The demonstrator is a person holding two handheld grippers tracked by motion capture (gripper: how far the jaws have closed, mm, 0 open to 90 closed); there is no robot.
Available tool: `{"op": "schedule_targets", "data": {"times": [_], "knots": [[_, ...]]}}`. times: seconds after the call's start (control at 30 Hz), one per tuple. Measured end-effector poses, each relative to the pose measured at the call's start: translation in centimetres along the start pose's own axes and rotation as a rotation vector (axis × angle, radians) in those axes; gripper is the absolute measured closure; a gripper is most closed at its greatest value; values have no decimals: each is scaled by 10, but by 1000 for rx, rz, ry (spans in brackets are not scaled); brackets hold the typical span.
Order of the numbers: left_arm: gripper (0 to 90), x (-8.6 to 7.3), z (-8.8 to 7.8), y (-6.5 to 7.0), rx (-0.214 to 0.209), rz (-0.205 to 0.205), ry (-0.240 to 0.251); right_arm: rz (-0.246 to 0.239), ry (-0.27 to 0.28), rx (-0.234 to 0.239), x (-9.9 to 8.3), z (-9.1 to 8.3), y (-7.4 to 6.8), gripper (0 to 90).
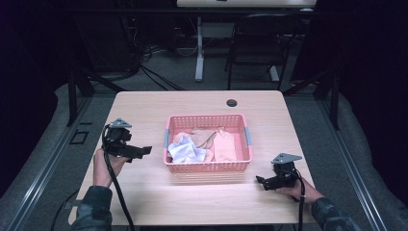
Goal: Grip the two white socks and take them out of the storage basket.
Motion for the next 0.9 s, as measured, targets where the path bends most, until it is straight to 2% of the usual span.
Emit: {"op": "schedule_targets", "data": {"times": [0.07,0.13,0.37,0.4,0.5,0.57,0.6,0.67,0.73,0.77,0.8,0.83,0.9], "knots": [[1,3,1,3,-5,11,1,-2,-4,0,0,0,0,0],[2,10,4,12,-25,33,1,0,0,0,0,0,0,0],[2,22,17,28,-24,57,-16,1,-1,1,0,0,0,0],[2,25,23,36,-36,77,-22,1,-2,1,0,0,0,0],[2,27,33,48,-54,110,-46,1,-1,1,0,0,0,0],[9,27,36,51,-56,122,-60,1,-1,1,0,0,0,0],[11,28,43,60,-71,143,-80,1,-1,1,0,0,0,0],[34,27,50,67,-82,167,-101,1,-1,1,0,0,0,0],[67,27,52,70,-85,173,-107,1,-1,1,0,0,0,0],[83,28,58,77,-100,199,-121,1,-1,1,0,0,0,0],[83,28,58,77,-100,199,-121,1,-1,1,0,0,0,0],[94,30,63,81,-93,221,-124,1,-1,1,0,0,0,0],[108,32,67,84,-97,224,-127,1,-1,1,0,0,0,0]]}}
Point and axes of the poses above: each handheld gripper's, and its own axes: z roughly forward along the jaws, x roughly out of its top, y roughly to its right, the point moved 8 cm from there along z, roughly forward along the jaws, and after that the axes turned 8 degrees about -z, right-handed, at the moved point
